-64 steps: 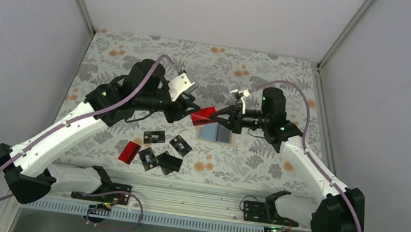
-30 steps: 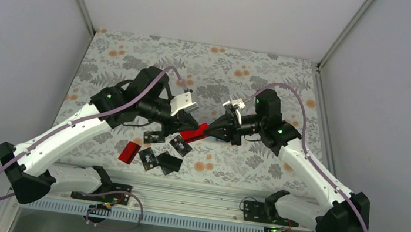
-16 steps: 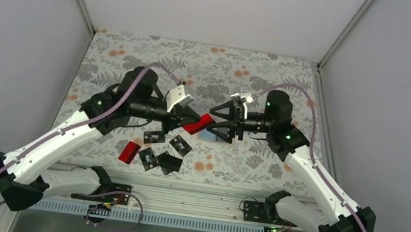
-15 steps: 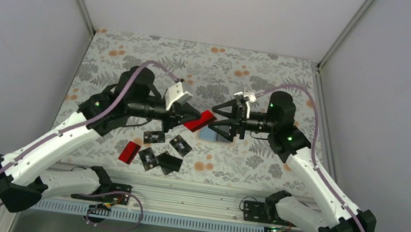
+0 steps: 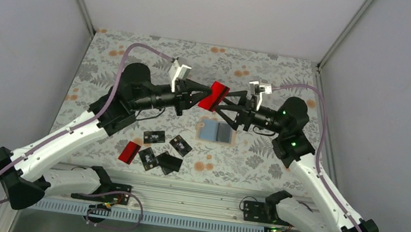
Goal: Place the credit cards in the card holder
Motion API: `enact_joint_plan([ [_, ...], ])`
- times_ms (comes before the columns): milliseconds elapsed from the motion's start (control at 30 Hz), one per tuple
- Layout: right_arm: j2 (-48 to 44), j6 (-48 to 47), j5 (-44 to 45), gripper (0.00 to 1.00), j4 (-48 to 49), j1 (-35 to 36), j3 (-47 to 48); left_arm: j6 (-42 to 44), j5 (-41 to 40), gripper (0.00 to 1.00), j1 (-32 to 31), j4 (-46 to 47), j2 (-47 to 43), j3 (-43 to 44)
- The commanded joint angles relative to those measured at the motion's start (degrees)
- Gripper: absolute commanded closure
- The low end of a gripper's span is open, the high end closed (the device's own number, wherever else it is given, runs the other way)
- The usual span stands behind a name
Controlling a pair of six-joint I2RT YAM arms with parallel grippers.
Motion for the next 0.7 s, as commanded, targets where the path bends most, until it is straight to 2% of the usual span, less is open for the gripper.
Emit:
enact_joint_plan([
  [0,-0.71,9.43,2.55,0.18,11.05,-0.15,-1.77,-6.29,-0.91,0.98,-0.07,9.51,0.86,1.85],
  [200,0.43,14.85,2.08,0.31,19.14,-0.18,-2.61,-8.87,-1.24,0.98,-0.07,13.59,0.52,1.02],
  [433,2.21,16.21,-0.83,0.44,22.04,-0.13,0.47,-9.87,-0.22,0.98,-0.07,15.68,-0.30,0.53],
  [667,3.46,18.43,-3.22,0.66,24.77,-0.14,2.46,-10.19,0.68,0.98,-0.07,16.58,-1.00,0.38],
])
